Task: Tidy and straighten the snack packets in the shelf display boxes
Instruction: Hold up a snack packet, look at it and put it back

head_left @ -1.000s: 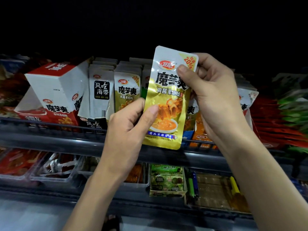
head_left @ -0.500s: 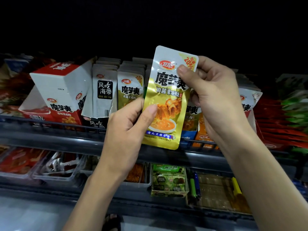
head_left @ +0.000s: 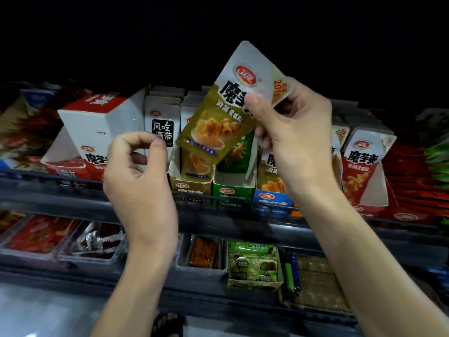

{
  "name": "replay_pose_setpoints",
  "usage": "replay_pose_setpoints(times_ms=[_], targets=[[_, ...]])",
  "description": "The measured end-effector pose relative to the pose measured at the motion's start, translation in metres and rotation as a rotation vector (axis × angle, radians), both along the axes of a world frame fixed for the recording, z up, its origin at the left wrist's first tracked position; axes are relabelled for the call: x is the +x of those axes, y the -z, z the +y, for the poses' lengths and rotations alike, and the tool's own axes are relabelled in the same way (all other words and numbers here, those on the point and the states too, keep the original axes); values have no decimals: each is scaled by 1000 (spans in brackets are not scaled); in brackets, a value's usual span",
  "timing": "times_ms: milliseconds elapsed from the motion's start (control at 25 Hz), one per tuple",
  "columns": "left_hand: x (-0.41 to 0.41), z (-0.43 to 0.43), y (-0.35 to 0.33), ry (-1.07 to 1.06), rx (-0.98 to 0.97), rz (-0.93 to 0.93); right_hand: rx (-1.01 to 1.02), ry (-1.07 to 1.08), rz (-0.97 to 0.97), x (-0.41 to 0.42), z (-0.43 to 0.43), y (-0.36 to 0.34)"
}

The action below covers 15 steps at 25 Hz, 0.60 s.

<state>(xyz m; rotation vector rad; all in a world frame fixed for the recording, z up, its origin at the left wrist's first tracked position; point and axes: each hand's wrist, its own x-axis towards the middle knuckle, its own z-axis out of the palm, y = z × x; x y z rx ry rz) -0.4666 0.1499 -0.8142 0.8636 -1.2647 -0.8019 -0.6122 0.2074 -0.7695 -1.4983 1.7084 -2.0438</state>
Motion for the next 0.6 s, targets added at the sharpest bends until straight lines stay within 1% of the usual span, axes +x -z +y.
replay_pose_setpoints(times_ms=[40, 80, 160, 240, 280, 360, 520, 600], targets=[[2, -3, 1, 9, 57, -21, -16, 22, 25, 2, -6, 4], [4, -6, 3, 38, 115, -94, -21, 34, 46, 4, -13, 8], [6, -9, 7, 84, 167, -389, -1, 56, 112, 10, -28, 17], [8, -8, 10, 87, 150, -698, 41, 100, 218, 14, -42, 24], [9, -8, 11, 85, 141, -794, 64, 126, 267, 14, -48, 28], [11, -7, 11, 90, 140, -874, 103, 172, 352, 13, -57, 36], [13, -8, 11, 95, 134, -879, 309, 249, 556, 12, -68, 56], [13, -7, 12, 101, 130, -880, 336, 277, 618, 14, -69, 61]])
